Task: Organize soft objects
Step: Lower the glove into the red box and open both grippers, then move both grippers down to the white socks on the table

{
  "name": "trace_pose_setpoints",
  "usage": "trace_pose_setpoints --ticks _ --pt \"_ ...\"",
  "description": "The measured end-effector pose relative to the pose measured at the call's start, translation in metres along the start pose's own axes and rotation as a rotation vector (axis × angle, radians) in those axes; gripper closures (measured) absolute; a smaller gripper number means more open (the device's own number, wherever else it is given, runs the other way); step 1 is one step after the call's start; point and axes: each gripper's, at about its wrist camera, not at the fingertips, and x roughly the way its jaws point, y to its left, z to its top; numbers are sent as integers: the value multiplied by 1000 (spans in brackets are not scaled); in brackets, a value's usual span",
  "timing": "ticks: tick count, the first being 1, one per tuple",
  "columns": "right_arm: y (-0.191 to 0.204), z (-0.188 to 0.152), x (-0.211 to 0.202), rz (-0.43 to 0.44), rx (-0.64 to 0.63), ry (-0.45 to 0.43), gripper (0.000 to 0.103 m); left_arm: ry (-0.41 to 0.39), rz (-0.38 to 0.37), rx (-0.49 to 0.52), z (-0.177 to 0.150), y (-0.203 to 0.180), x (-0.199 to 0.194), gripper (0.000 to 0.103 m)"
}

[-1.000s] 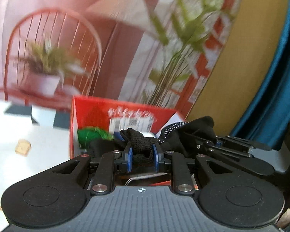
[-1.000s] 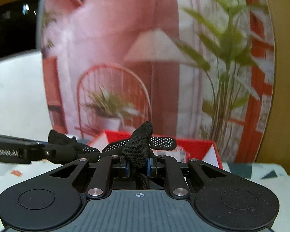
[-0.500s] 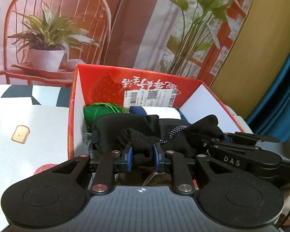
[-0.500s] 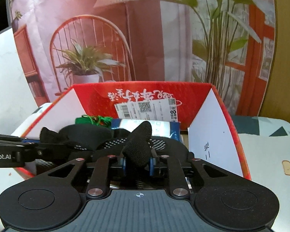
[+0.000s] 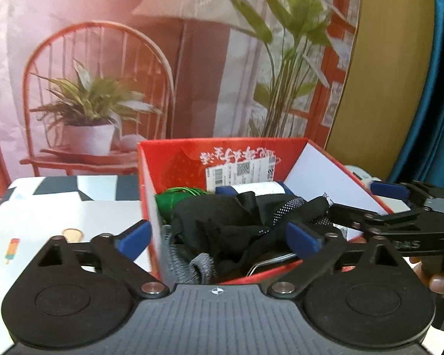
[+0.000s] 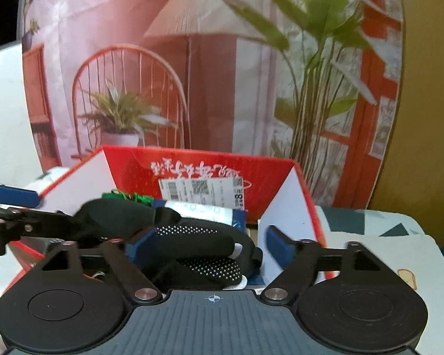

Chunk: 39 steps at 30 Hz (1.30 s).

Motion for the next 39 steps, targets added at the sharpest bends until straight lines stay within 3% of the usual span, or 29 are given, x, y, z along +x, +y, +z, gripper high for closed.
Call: trace_pose_setpoints --ticks 1,9,12,15,25,34,39 --pt "0 -1 -6 -3 4 -16 0 -16 4 -5 -3 0 -7 0" --pt "3 -28 -49 11 52 -40 0 -36 46 -102 -37 3 -48 0" --pt "4 -47 -68 32 74 -57 0 -41 52 -80 -61 2 -60 0" --pt "8 -72 -85 43 87 -49 0 18 80 -77 -89 1 -66 0" --pt "31 -148 -124 65 75 83 0 169 70 -91 -150 2 -67 0" --pt "38 -169 -120 38 44 159 0 238 113 -107 -171 5 -53 0" --pt "33 -179 -103 20 68 244 0 244 155 -34 -176 -1 -47 0"
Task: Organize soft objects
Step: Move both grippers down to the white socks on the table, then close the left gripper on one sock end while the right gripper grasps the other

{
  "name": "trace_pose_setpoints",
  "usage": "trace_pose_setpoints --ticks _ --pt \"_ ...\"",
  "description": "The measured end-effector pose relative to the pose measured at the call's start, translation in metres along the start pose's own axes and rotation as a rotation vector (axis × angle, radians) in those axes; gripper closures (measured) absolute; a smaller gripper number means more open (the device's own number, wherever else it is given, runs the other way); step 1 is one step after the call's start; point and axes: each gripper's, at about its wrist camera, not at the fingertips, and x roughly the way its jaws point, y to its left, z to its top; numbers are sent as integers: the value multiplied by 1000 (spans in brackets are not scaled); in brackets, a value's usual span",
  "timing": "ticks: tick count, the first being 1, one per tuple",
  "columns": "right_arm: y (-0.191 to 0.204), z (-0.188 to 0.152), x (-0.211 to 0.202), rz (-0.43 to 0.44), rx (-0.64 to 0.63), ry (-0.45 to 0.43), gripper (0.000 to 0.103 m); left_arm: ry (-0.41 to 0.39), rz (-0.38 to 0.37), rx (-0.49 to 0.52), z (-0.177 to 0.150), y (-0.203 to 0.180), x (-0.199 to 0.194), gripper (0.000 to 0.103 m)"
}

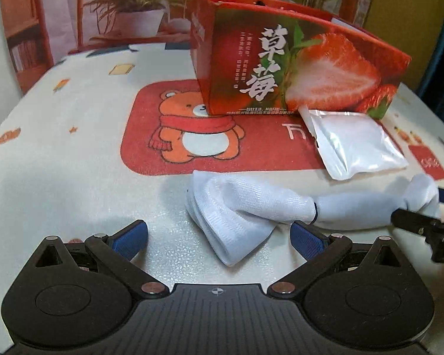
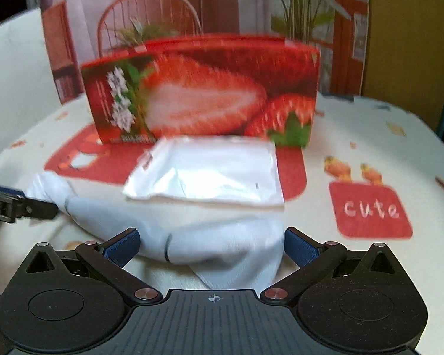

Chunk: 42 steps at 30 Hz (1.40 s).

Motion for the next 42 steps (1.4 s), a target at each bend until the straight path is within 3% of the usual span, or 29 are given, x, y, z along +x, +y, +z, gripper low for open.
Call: trace_pose_setpoints --ticks 4,10,26,32,40,42 --pt "-3 -1 3 5 11 0 0 -11 32 48 -2 -7 3 0" --pt "8 -5 7 -45 -65 5 0 -21 38 36 -3 -8 0 0" --pt "5 -6 5 -27 -67 -20 0 -33 33 27 -4 -5 0 3" --pt "0 -6 1 -8 -37 -31 4 -72 4 27 -3 -6 -7 40" --pt "-11 -3 -5 47 38 -57 27 -98 -21 8 -4 -2 -9 83" --pt "-10 -2 -5 61 43 -60 36 -102 -22 25 -5 -5 -10 86"
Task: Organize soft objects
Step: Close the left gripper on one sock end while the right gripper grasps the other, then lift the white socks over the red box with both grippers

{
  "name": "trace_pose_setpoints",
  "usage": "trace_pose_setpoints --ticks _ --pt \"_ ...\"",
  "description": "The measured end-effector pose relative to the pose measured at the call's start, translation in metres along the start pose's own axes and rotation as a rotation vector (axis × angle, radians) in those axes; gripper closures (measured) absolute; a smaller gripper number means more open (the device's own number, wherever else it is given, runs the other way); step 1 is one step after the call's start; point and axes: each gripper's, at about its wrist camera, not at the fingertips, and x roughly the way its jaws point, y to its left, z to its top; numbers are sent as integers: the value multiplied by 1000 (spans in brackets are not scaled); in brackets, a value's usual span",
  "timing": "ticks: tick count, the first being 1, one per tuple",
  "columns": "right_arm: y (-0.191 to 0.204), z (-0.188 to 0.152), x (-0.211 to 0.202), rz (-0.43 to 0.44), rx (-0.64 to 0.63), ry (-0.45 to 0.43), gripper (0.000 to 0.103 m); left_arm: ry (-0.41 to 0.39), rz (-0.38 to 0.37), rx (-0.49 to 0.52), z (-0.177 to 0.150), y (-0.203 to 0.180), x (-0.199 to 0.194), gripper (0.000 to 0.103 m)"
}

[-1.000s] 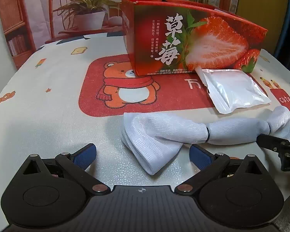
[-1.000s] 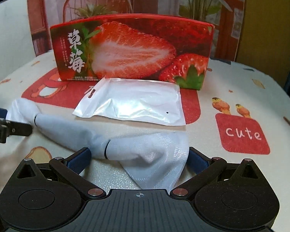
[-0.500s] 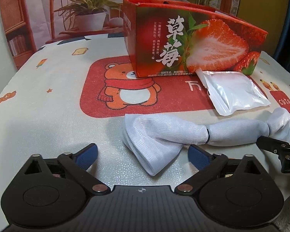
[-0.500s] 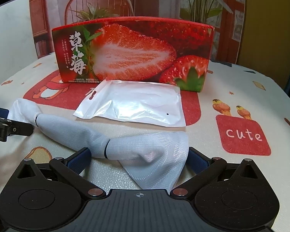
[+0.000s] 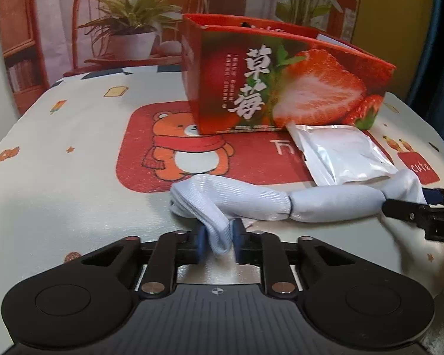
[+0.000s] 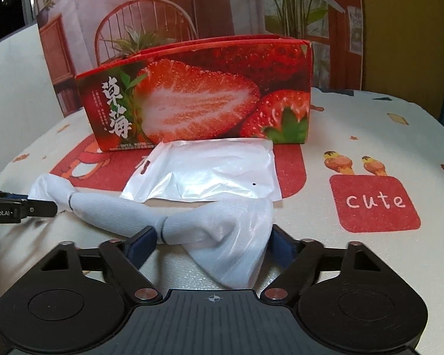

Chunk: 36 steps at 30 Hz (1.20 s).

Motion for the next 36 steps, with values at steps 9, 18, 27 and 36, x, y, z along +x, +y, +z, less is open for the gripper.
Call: trace_pose_setpoints --ticks 9,18,27,36 --pt "-4 1 -7 -1 33 -29 75 -7 -11 -8 -2 4 -1 91" --pt "-9 2 -8 -4 60 -46 79 -8 -13 -17 -2 7 0 92" --pt "-12 3 -12 -13 87 -63 74 -14 -12 -25 -2 9 0 93" --pt "-18 7 -14 -17 130 -106 60 -11 -6 -14 -3 8 1 93"
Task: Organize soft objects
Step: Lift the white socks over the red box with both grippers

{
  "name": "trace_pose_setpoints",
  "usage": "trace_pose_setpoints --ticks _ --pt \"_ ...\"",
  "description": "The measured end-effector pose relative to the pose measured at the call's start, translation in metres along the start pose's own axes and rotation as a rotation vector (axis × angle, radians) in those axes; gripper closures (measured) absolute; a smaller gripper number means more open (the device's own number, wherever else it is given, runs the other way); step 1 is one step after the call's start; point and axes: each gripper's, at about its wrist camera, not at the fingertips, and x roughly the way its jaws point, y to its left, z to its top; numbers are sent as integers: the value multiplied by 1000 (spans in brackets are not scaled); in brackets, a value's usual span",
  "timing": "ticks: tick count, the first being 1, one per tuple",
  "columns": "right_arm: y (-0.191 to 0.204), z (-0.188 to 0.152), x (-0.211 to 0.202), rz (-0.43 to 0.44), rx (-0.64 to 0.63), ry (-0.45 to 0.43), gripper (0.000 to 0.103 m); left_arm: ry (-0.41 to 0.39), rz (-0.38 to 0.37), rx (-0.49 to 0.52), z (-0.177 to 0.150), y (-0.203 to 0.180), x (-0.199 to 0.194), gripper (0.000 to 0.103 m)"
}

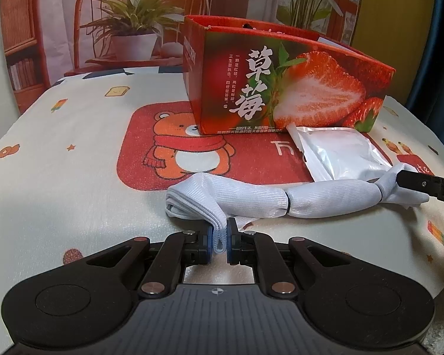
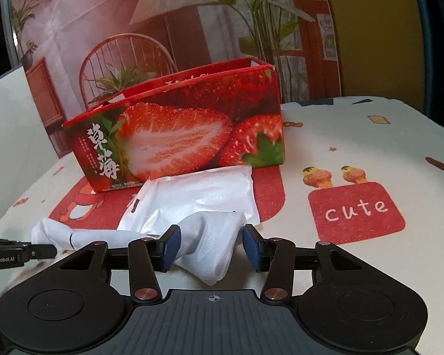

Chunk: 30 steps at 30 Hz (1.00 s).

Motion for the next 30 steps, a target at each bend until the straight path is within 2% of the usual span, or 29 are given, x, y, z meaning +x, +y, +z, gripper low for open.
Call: trace_pose_setpoints --ticks 2,4,7,12,17,22,27,30 --pt "0 0 2 3 1 5 65 0 -1 -2 0 0 0 93" --pt "2 -2 4 -5 -10 19 79 -1 -3 -5 0 1 0 93" --pt "1 -2 4 -10 -6 27 89 -7 -3 -4 0 1 -1 94" --pt "-1 3 -6 1 12 -19 92 -69 -22 -10 5 0 -15 95" --pt "0 21 -18 33 15 -85 92 -159 -46 -45 27 6 -37 95" --pt "8 57 -22 35 -29 -141 92 -232 -80 -57 54 6 -53 95" --pt "22 95 -16 52 -70 -204 92 -272 -45 18 88 -1 -58 95" --pt "25 119 -10 64 -79 -214 92 -309 -56 19 107 -4 -61 95"
